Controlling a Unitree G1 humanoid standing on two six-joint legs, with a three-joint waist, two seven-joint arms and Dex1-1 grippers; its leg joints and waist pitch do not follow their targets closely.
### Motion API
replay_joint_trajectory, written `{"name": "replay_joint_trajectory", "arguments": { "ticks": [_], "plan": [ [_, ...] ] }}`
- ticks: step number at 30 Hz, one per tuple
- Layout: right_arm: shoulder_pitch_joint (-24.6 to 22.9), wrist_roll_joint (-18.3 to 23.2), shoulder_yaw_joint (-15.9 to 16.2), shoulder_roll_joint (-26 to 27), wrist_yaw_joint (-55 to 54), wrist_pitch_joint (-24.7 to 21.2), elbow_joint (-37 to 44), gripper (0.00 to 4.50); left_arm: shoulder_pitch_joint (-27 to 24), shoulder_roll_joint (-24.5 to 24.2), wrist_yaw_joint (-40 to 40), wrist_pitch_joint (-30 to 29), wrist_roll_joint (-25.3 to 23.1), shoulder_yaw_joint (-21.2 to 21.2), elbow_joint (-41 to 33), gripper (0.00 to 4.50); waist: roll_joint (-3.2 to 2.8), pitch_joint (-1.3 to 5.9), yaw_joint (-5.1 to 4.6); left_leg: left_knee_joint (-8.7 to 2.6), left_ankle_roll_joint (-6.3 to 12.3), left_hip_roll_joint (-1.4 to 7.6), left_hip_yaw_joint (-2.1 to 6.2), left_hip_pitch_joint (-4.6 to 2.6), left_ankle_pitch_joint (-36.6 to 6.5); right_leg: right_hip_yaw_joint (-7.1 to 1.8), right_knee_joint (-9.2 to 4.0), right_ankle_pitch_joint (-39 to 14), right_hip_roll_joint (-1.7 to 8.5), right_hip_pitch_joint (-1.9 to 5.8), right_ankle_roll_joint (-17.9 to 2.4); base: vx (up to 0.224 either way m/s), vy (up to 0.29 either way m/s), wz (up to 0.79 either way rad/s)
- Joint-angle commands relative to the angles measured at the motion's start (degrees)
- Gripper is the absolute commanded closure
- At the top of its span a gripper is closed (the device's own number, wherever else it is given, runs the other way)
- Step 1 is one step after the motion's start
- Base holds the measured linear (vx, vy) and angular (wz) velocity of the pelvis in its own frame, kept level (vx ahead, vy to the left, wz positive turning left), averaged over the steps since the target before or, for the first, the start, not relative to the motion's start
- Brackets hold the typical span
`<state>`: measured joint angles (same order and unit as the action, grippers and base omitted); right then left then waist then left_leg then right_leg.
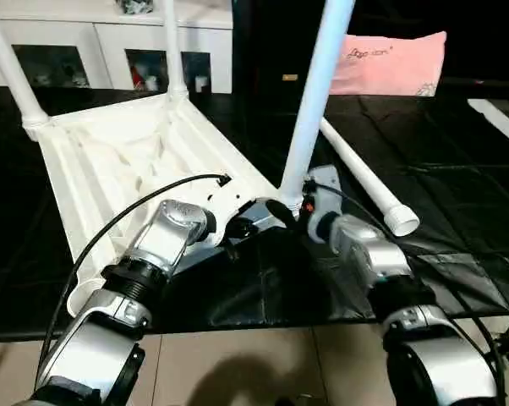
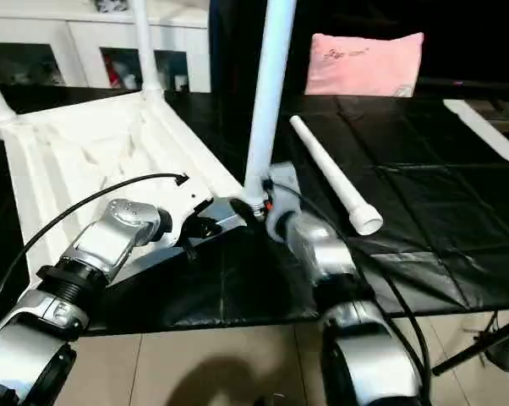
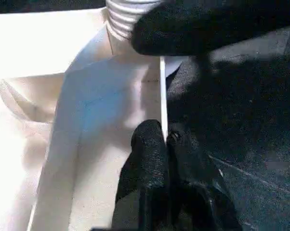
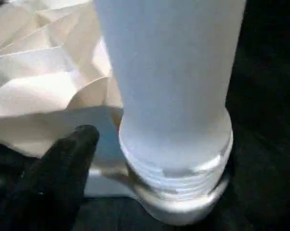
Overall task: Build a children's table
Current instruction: Rotate leg to tighten
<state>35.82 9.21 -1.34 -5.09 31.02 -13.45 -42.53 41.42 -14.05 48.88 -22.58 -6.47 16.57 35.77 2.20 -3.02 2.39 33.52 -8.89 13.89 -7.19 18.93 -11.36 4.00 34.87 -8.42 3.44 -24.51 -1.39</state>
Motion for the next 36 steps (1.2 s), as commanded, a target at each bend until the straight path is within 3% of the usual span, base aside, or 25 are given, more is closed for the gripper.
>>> {"name": "replay_joint_trajectory", "arguments": {
  "ticks": [1,3,7,8,10,12,16,17,22,30,36],
  "plan": [
    [-3.2,0.6,2.0,-1.6,4.7,-1.2,3.1,0.03,1.4,-1.3,0.7,3.0,-0.8,0.4,-0.1,4.50,-0.80,3.78,0.43,-3.93,2.77,-1.93,-2.17,1.11,-12.7,-1.73,-5.04,-20.1,2.43,3.93,-8.8,0.000,0.000,0.00],
    [-6.2,1.3,2.5,-4.2,8.7,-0.7,8.0,0.03,0.9,-2.4,2.6,5.8,-0.7,1.0,0.7,4.50,-1.06,3.85,0.59,-3.87,2.81,-1.92,-2.19,1.38,-11.3,-1.83,-4.71,-17.0,2.36,4.17,-9.5,0.000,0.000,0.00],
    [-10.0,1.4,3.6,-8.9,14.4,1.5,14.9,0.03,-0.5,-4.7,7.7,12.6,-0.7,2.4,1.2,4.50,-0.85,4.03,1.03,-3.77,3.22,-1.91,-2.28,1.45,-9.7,-1.97,-4.37,-12.8,2.33,4.43,-10.7,0.000,0.000,0.00],
    [-10.2,1.5,3.7,-9.3,15.1,2.1,15.3,0.03,-0.5,-4.9,8.3,13.3,-0.6,2.5,1.4,4.50,-1.26,4.01,0.98,-3.78,3.03,-1.89,-2.28,1.38,-9.9,-1.97,-4.29,-12.9,2.35,4.36,-10.9,0.000,0.000,0.00],
    [-11.4,2.4,3.6,-11.2,18.3,3.0,18.5,0.03,-1.1,-6.2,12.1,16.2,-0.3,3.6,1.9,4.50,-0.96,3.83,0.97,-3.76,2.90,-1.97,-2.43,1.30,-11.1,-1.92,-4.63,-15.2,2.27,4.29,-10.6,0.000,0.000,0.00],
    [-12.3,2.8,3.7,-12.9,20.7,4.0,20.6,0.03,-1.6,-7.5,16.2,18.9,0.3,4.4,2.2,4.50,-1.02,3.92,1.19,-3.86,3.17,-1.80,-2.34,1.25,-10.6,-2.05,-4.54,-15.3,2.41,4.34,-10.1,0.000,0.000,0.00],
    [-11.7,1.8,5.1,-14.8,23.9,7.5,20.3,0.03,-1.3,-9.5,20.2,23.4,-0.6,6.1,3.7,4.50,-1.19,3.87,1.61,-3.86,2.81,-1.65,-2.50,0.94,-10.7,-2.14,-4.29,-13.3,2.40,4.08,-11.3,0.000,0.000,0.00],
    [-11.3,1.5,6.5,-15.9,26.7,8.7,20.2,0.03,-1.1,-10.4,22.1,25.4,-0.9,6.9,4.5,4.50,-0.91,3.83,1.76,-3.89,2.79,-1.69,-2.51,1.07,-11.0,-2.10,-4.33,-13.7,2.38,4.20,-11.1,0.000,0.000,0.00],
    [-10.5,-0.1,9.3,-17.7,31.3,11.4,19.7,0.03,-0.8,-11.2,25.8,27.7,-0.8,7.5,4.9,4.50,-0.80,3.88,2.42,-3.85,2.64,-1.62,-2.60,0.96,-10.5,-2.20,-4.04,-13.4,2.49,4.23,-11.2,0.000,0.000,0.00],
    [-7.1,-1.6,12.5,-18.5,37.8,16.7,13.8,0.03,-0.6,-12.7,31.8,31.9,-1.3,9.4,4.7,4.50,-0.81,3.95,2.47,-3.78,2.49,-1.57,-2.66,1.01,-10.1,-2.23,-3.82,-12.9,2.56,4.28,-11.7,0.000,0.000,0.00],
    [-5.9,0.5,13.1,-17.9,42.8,15.7,12.1,0.43,-1.1,-12.6,33.4,32.4,-1.2,9.7,3.4,4.50,-0.68,4.05,2.67,-3.65,3.11,-1.46,-2.79,1.05,-9.6,-2.20,-3.49,-10.9,2.47,4.46,-12.6,0.000,0.000,0.00]
  ]
}}
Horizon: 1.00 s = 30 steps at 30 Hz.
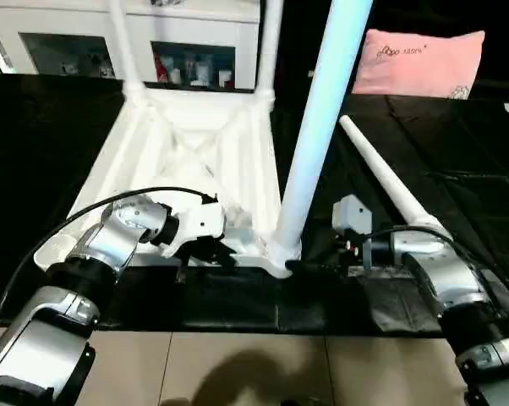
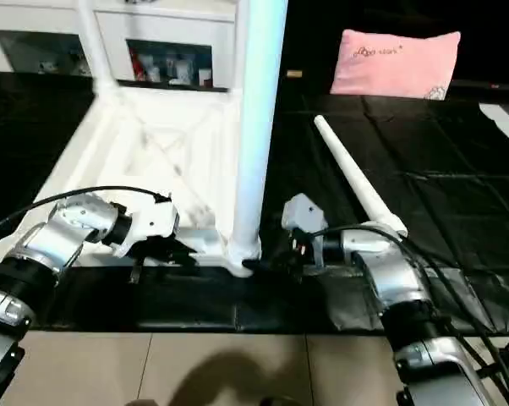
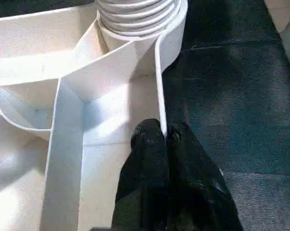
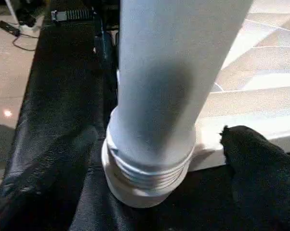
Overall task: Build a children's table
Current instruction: Rotate leg to tighten
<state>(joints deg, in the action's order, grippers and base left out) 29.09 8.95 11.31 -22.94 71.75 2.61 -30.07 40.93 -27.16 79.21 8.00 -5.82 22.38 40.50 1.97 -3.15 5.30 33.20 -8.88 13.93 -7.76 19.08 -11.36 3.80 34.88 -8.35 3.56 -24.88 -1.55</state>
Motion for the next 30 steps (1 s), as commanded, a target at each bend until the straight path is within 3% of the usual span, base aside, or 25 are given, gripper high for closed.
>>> {"name": "replay_joint_trajectory", "arguments": {
  "ticks": [1,14,27,28,29,30],
  "plan": [
    [0.9,0.7,0.5,-0.1,2.2,-0.3,-0.4,0.55,-0.6,0.6,3.1,1.9,-1.9,3.9,-1.3,4.50,-0.48,4.18,-0.20,-3.33,3.20,-1.45,-2.22,0.90,-9.5,-1.95,-3.48,-11.0,2.36,4.77,-12.5,0.000,0.000,0.00],
    [2.1,0.4,1.6,0.8,5.9,1.0,-4.3,1.68,-1.2,0.4,4.8,2.3,-2.1,4.4,-2.4,4.50,-0.66,4.28,-0.09,-3.20,2.92,-1.48,-2.24,0.92,-9.1,-1.94,-3.37,-11.1,2.38,4.78,-12.6,0.000,0.000,0.00],
    [0.9,1.0,1.9,0.5,8.1,0.8,-4.0,1.78,-1.3,0.3,5.4,2.3,-2.3,4.5,-1.9,4.50,-0.97,4.33,0.10,-3.16,2.96,-1.46,-2.25,0.84,-9.6,-1.86,-3.32,-9.7,2.26,4.79,-13.3,0.000,0.000,0.00],
    [0.5,1.1,1.9,0.6,8.1,0.7,-3.6,1.78,-1.4,0.3,5.5,1.8,-2.2,4.4,-2.0,4.50,-1.38,4.29,0.18,-3.19,2.77,-1.47,-2.17,0.79,-10.1,-1.83,-3.30,-10.2,2.27,4.76,-13.3,0.000,0.000,0.00],
    [0.0,1.3,1.8,0.7,8.1,0.3,-3.2,1.78,-1.6,0.4,5.4,0.9,-1.9,4.2,-2.2,4.50,-1.15,4.27,0.14,-3.20,2.62,-1.51,-2.22,0.80,-10.6,-1.83,-3.45,-10.8,2.22,4.84,-13.1,0.000,0.000,0.00],
    [-0.8,2.1,1.3,1.1,7.3,-1.3,-2.2,1.78,-1.8,0.9,4.4,-1.5,-1.4,3.4,-2.5,4.50,-1.51,4.26,0.23,-3.21,2.47,-1.50,-2.18,0.75,-10.6,-1.88,-3.37,-10.5,2.23,4.88,-13.2,0.000,0.000,0.00]
  ]
}}
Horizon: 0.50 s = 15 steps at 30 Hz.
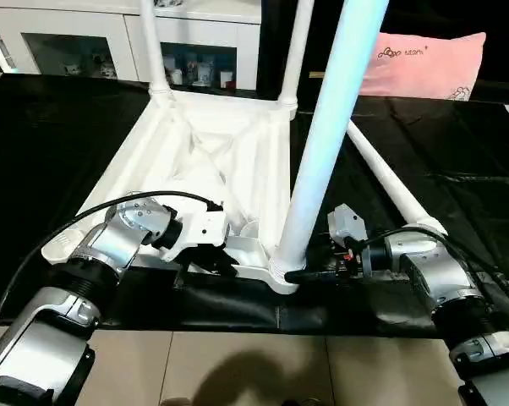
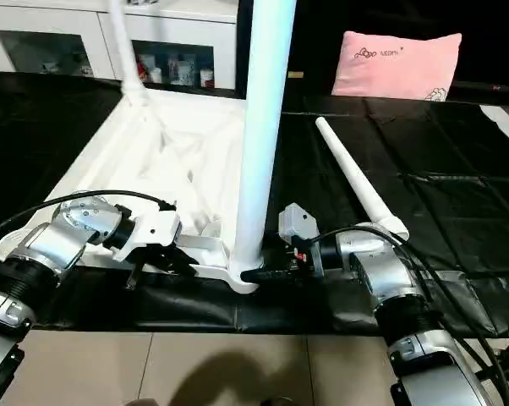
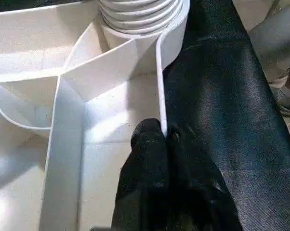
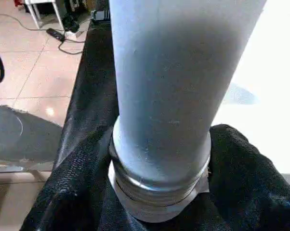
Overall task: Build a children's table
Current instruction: Rotate leg to tighten
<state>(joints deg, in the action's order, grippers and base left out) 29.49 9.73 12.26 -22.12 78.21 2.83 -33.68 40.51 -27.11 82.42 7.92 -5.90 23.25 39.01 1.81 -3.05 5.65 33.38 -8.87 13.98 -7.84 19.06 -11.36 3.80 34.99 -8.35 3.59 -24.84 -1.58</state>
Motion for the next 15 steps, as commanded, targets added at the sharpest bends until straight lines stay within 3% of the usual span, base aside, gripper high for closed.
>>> {"name": "replay_joint_trajectory", "arguments": {
  "ticks": [1,4,7,8,9,11,14,15],
  "plan": [
    [-1.5,1.5,0.2,0.5,0.4,-2.1,1.8,1.78,-1.5,1.1,0.7,-2.4,-1.0,2.2,-1.1,4.50,-1.20,4.16,-0.08,-3.39,2.62,-1.53,-2.12,0.78,-10.5,-1.87,-3.59,-10.4,2.21,4.82,-13.1,0.000,0.000,0.00],
    [-2.9,3.0,-1.2,2.2,-3.1,-5.8,3.5,1.79,-1.4,3.0,-2.9,-6.8,0.2,0.2,-1.0,4.50,-1.20,4.15,-0.07,-3.38,2.59,-1.71,-2.16,0.88,-10.4,-1.83,-3.74,-11.1,2.08,4.90,-12.8,0.000,0.000,0.00],
    [-4.0,2.2,-2.4,5.7,-11.6,-10.0,3.5,1.80,-0.4,6.9,-11.0,-13.1,1.2,-3.0,0.2,4.50,-1.22,3.97,-0.19,-3.37,2.29,-1.99,-2.13,0.83,-11.9,-1.64,-4.37,-17.5,2.12,4.70,-10.7,0.000,0.000,0.00],
    [-4.1,1.8,-2.4,6.2,-12.9,-10.4,3.3,1.82,-0.2,7.5,-12.4,-14.0,1.3,-3.5,0.4,4.50,-1.17,3.87,-0.46,-3.39,1.70,-2.19,-2.13,0.89,-12.4,-1.55,-4.81,-21.2,2.11,4.65,-9.1,-0.057,-0.009,-0.02],
    [-3.7,0.5,-3.1,9.6,-19.9,-11.6,1.2,1.83,0.6,10.3,-17.7,-18.4,1.8,-5.3,0.6,4.50,-1.18,3.58,-0.87,-3.26,1.18,-2.54,-2.12,0.64,-13.7,-1.17,-5.74,-27.6,2.06,4.12,-6.5,0.000,0.000,0.00],
    [-2.5,0.1,-4.6,13.7,-27.4,-12.8,-1.7,1.84,1.3,13.0,-23.0,-22.2,1.9,-6.7,0.6,4.50,-0.91,3.54,-1.64,-3.19,0.82,-2.91,-1.83,1.14,-14.3,-0.53,-6.35,-33.9,2.25,4.29,-3.3,-0.027,-0.002,-0.03],
    [0.1,0.9,-6.7,18.2,-34.9,-14.2,-5.7,1.85,1.9,15.7,-28.1,-25.2,1.4,-7.8,0.3,4.50,-0.85,3.46,-3.07,-2.70,1.39,-3.45,-1.61,1.24,-15.9,0.60,-7.63,-39.0,2.04,3.87,-0.1,-0.069,0.009,-0.17],
    [1.0,1.2,-7.2,19.7,-37.2,-14.7,-6.8,1.85,2.2,16.7,-29.8,-26.3,1.2,-8.2,0.3,4.50,-0.98,3.48,-3.35,-2.39,2.10,-3.60,-1.66,0.66,-17.0,1.22,-8.37,-40.2,2.01,3.38,0.6,-0.054,0.010,-0.11]
  ]
}}
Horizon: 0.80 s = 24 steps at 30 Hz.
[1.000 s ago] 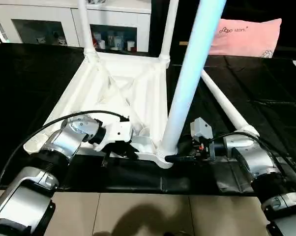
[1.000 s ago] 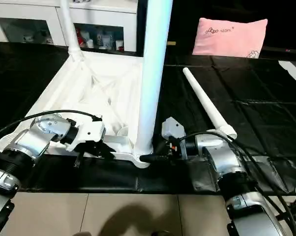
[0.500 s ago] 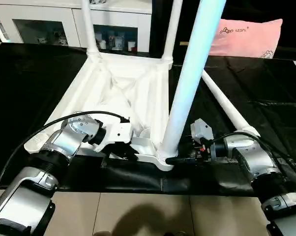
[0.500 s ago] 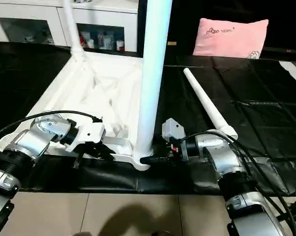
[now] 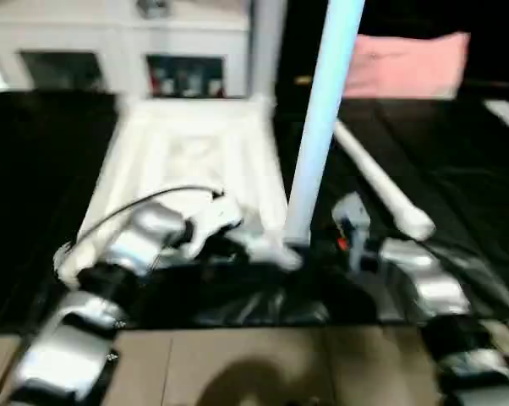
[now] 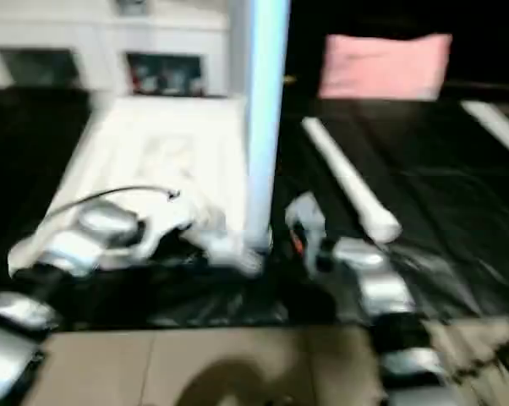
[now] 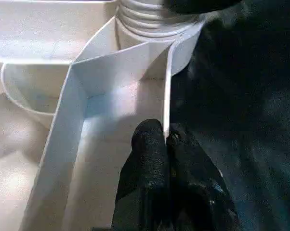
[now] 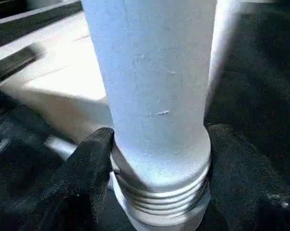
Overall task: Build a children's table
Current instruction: Rotate leg to tighten
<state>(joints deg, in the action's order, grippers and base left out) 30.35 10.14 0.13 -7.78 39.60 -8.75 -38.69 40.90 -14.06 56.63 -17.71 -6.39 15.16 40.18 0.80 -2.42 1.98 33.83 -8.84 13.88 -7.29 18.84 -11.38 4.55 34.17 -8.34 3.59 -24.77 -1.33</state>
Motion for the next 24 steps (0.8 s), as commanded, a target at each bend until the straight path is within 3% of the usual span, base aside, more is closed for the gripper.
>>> {"name": "replay_joint_trajectory", "arguments": {
  "ticks": [1,3,4,5,6,7,8,9,10,11,12,13,14,15,16,17,18,19,20,21,22,23,24],
  "plan": [
    [0.2,0.7,4.9,5.3,1.4,-3.1,-1.8,1.85,1.8,3.6,-4.1,-0.6,1.7,-0.1,-0.9,4.50,-0.20,2.92,0.14,-2.89,2.44,-3.48,-2.08,0.79,-17.3,0.78,-7.81,-40.0,2.04,3.37,0.3,0.000,0.000,0.00],
    [3.2,-0.3,4.5,8.5,-4.5,-4.4,-4.9,1.85,3.4,6.0,-8.2,-2.6,1.2,-0.9,0.0,4.50,-1.08,2.93,-0.61,-4.02,3.24,-2.46,-1.31,1.32,-19.1,2.14,-7.94,-35.1,2.23,4.40,-1.1,0.000,0.000,0.00],
    [3.2,-0.3,4.5,8.5,-4.5,-4.4,-4.9,1.85,3.4,6.0,-8.2,-2.6,1.2,-0.9,0.0,4.50,-1.59,2.65,-1.02,-4.30,3.76,-1.97,-0.97,0.35,-23.6,3.53,-8.83,-34.3,2.11,4.42,-1.1,-0.038,0.056,-0.15],
    [4.8,-1.0,4.2,9.9,-7.3,-4.9,-6.5,1.85,4.2,7.0,-10.0,-3.3,1.0,-1.2,0.6,4.50,-1.34,2.61,-1.44,-4.42,4.13,-1.64,-0.82,0.22,-25.4,4.25,-9.06,-33.4,2.29,4.78,-0.9,-0.056,0.090,-0.21],
    [5.2,-1.1,4.2,10.2,-7.9,-5.0,-7.0,1.85,4.5,7.2,-10.4,-3.4,0.9,-1.3,0.8,4.50,-1.87,2.41,-1.60,-4.86,4.23,-1.11,-0.43,0.00,-27.8,4.91,-9.09,-32.6,2.47,5.11,-0.9,-0.038,0.067,-0.12],
    [6.6,-1.9,3.6,11.4,-10.4,-5.5,-8.3,1.85,5.1,8.0,-12.2,-4.2,0.6,-1.8,1.2,4.50,-3.15,2.00,-1.68,-7.73,4.88,2.29,1.10,0.89,-37.7,4.40,-4.63,-23.4,2.80,7.57,-2.0,0.000,0.000,0.00],
    [7.0,-2.0,3.1,11.8,-10.7,-5.2,-8.8,1.85,5.3,7.9,-12.9,-4.4,-0.2,-1.5,1.2,4.50,-3.28,1.62,-1.00,-9.52,5.08,3.98,1.38,1.43,-41.2,2.99,-0.78,-18.1,3.00,8.08,-3.3,0.000,0.000,0.00],
    [7.6,-2.3,2.4,12.4,-11.6,-4.1,-9.7,1.29,5.0,7.4,-13.7,-5.0,-1.3,-1.2,0.7,4.50,-3.18,0.92,0.03,-11.23,4.41,4.57,0.27,0.72,-45.9,1.27,1.89,-13.7,3.09,7.15,-5.2,0.000,0.000,0.00],
    [7.5,-2.4,2.2,12.2,-11.7,-3.6,-9.8,1.15,4.7,6.9,-13.6,-4.8,-1.7,-0.9,0.5,4.50,-1.15,0.88,-0.77,-9.83,4.74,3.04,-0.53,-0.75,-45.2,0.88,-0.21,-19.5,2.73,6.12,-4.0,0.046,-0.052,0.12],
    [7.3,-2.4,2.1,11.9,-11.8,-3.2,-9.9,1.15,4.3,6.4,-13.6,-4.7,-2.1,-0.7,0.3,4.50,1.46,-0.35,-1.28,2.12,3.09,-4.60,-3.79,-7.96,-33.7,7.66,-15.13,-51.7,-0.25,-3.35,5.9,0.000,0.000,0.00],
    [7.0,-2.3,2.0,11.6,-11.8,-2.9,-9.8,1.09,4.0,6.0,-13.4,-4.6,-2.3,-0.6,0.1,4.50,0.22,0.77,-3.61,6.25,4.82,-6.26,-4.04,-7.28,-25.7,10.35,-15.69,-62.6,2.47,-2.94,10.3,0.055,-0.018,-0.11],
    [7.0,-2.3,2.0,11.6,-11.8,-2.9,-9.8,0.95,4.0,6.0,-13.4,-4.6,-2.3,-0.6,0.1,4.50,-1.89,2.54,-4.46,0.46,4.97,-1.33,-1.25,-0.54,-26.1,11.23,-10.53,-46.2,5.95,7.47,11.4,0.093,0.129,-0.48],
    [6.3,-2.5,1.7,10.9,-12.0,-2.0,-9.6,0.79,3.5,5.3,-13.3,-4.3,-2.5,-0.3,0.0,4.50,-3.99,1.70,-2.40,-3.84,4.92,2.17,1.01,3.01,-34.6,7.84,-0.73,-33.6,6.45,11.33,6.7,0.093,0.129,-0.48],
    [5.4,-2.8,1.9,10.1,-11.3,-0.7,-8.7,0.70,3.2,4.8,-13.3,-3.8,-2.6,-0.2,0.1,4.50,-4.96,2.29,-2.03,-7.21,5.90,3.34,2.30,0.10,-40.0,2.82,1.48,-7.4,5.56,7.52,-1.5,0.101,0.097,-0.34],
    [5.0,-2.9,2.0,9.7,-11.0,0.0,-8.3,0.66,3.1,4.6,-13.3,-3.6,-2.7,-0.1,0.2,4.50,-2.90,2.23,-3.23,-6.10,6.68,1.65,1.96,-2.22,-36.7,1.71,0.03,-5.1,5.41,5.11,-3.1,0.050,-0.059,-0.12],
    [4.3,-3.1,1.9,9.0,-11.1,0.9,-7.5,0.60,2.8,4.1,-13.1,-3.2,-2.7,0.0,0.3,4.50,-0.81,1.73,-2.47,-3.46,3.86,-2.73,1.01,-0.20,-27.7,2.73,-5.11,-31.3,6.49,6.27,-0.4,0.065,-0.052,-0.07],
    [3.9,-3.2,1.8,8.6,-11.2,1.3,-7.1,0.49,2.7,3.8,-13.0,-3.1,-2.8,0.0,0.3,4.50,0.32,2.11,-1.85,-1.47,4.01,-4.03,-0.30,-0.99,-19.3,2.00,-7.49,-45.2,7.20,3.97,1.7,0.050,-0.026,-0.01],
    [3.3,-2.6,1.0,8.1,-10.5,0.9,-6.3,0.36,2.6,3.5,-12.9,-2.9,-2.9,0.1,0.5,4.50,0.16,3.50,-0.64,-2.42,5.37,-3.65,0.03,0.95,-9.1,0.92,-5.80,-38.0,6.98,6.06,0.2,0.000,0.000,0.00],
    [2.7,-2.3,0.5,7.5,-9.6,0.8,-5.4,0.27,2.6,3.1,-12.7,-2.7,-3.0,0.0,0.8,4.50,0.02,3.76,-0.25,-2.77,6.07,-3.17,0.01,1.08,-4.7,0.68,-5.13,-31.6,6.61,5.96,-1.5,0.045,-0.063,0.09],
    [1.5,-1.5,-0.7,6.2,-8.4,1.3,-3.5,0.23,2.5,2.3,-12.4,-2.1,-3.4,-0.2,1.3,4.50,-0.37,4.04,-0.02,-2.53,7.59,-2.68,-0.34,0.50,3.3,0.66,-3.49,-17.2,5.59,4.98,-6.8,0.045,-0.063,0.09],
    [1.0,-1.4,-1.0,5.6,-7.9,1.6,-2.7,0.23,2.5,2.0,-12.2,-1.9,-3.6,-0.2,1.5,4.50,-0.34,4.01,-0.15,-2.64,8.53,-2.61,-0.48,0.73,4.5,0.61,-2.90,-12.1,5.11,5.09,-8.9,0.000,0.000,0.00],
    [0.6,-1.6,-0.9,5.2,-7.6,1.9,-2.2,0.11,2.5,1.7,-12.0,-1.6,-3.8,-0.2,1.6,4.50,-0.45,3.89,-0.12,-2.35,9.87,-2.67,-0.75,0.89,6.5,0.41,-2.30,-6.2,4.59,4.91,-12.3,0.000,0.000,0.00],
    [0.0,-1.5,-0.9,4.5,-6.3,2.6,-1.3,0.11,2.4,1.2,-11.8,-1.4,-3.9,-0.1,1.7,4.50,-0.36,4.10,0.05,-2.26,10.95,-2.64,-0.77,1.25,7.5,0.44,-1.93,-3.8,4.55,5.29,-13.9,0.000,0.000,0.00]
  ]
}}
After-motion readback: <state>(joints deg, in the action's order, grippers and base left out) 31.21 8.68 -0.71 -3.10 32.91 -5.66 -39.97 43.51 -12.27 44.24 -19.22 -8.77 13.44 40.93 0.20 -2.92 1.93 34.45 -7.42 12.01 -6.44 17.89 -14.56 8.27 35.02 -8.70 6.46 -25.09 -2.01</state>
